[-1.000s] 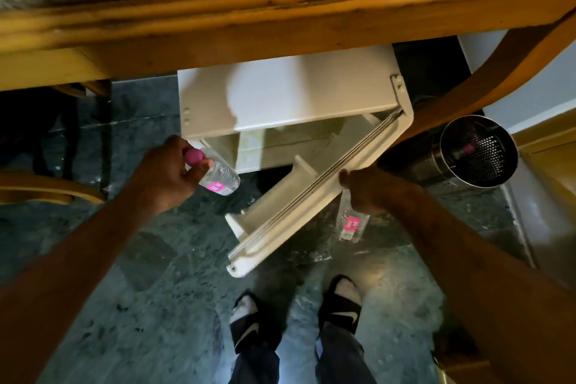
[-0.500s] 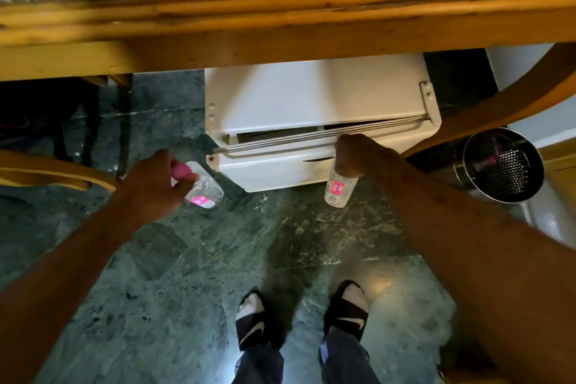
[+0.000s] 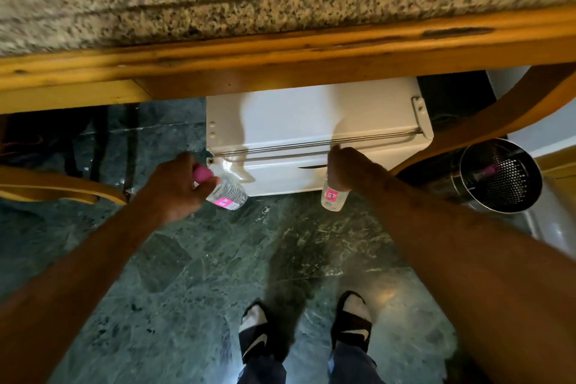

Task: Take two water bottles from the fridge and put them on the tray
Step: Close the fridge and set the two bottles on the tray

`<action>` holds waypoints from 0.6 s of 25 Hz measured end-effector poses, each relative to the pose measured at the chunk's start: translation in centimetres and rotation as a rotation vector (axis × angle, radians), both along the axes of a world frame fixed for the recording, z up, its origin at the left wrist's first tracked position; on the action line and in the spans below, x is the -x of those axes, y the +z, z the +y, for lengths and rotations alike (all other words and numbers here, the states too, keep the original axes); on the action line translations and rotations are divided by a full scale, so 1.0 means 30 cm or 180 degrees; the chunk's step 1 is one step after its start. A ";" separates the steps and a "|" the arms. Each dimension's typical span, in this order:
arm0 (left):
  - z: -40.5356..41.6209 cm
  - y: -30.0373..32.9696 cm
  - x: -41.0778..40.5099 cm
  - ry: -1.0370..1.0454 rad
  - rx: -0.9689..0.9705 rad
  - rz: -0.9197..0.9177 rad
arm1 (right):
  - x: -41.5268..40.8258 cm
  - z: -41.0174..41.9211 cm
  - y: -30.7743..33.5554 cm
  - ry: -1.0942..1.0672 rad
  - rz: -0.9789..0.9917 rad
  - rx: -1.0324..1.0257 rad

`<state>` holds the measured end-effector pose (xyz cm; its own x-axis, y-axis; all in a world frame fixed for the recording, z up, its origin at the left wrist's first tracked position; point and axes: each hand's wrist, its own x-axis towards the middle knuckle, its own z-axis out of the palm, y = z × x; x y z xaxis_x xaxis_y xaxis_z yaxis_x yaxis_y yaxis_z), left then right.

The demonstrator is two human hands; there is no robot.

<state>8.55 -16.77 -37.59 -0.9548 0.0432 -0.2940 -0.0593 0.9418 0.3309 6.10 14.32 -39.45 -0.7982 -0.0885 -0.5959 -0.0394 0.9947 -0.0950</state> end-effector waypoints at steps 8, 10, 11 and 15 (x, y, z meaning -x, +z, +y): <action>0.090 0.380 -0.141 -0.0098 -0.0064 -0.0029 | -0.227 0.003 0.387 0.0289 0.0056 0.0581; 0.123 0.503 -0.188 -0.0130 -0.0038 0.0092 | -0.289 -0.004 0.534 0.0425 -0.0023 0.0687; 0.145 0.565 -0.210 -0.0094 -0.0063 0.0120 | -0.314 -0.004 0.609 0.0438 -0.0035 0.0687; 0.260 0.901 -0.278 -0.0088 -0.0234 0.0300 | -0.366 0.057 0.985 0.0690 0.0056 0.0679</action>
<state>16.88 -8.96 -10.57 -0.9762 0.0881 -0.1982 0.0010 0.9156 0.4021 17.09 16.02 -9.91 -0.7570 -0.3796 -0.5319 -0.2520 0.9206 -0.2983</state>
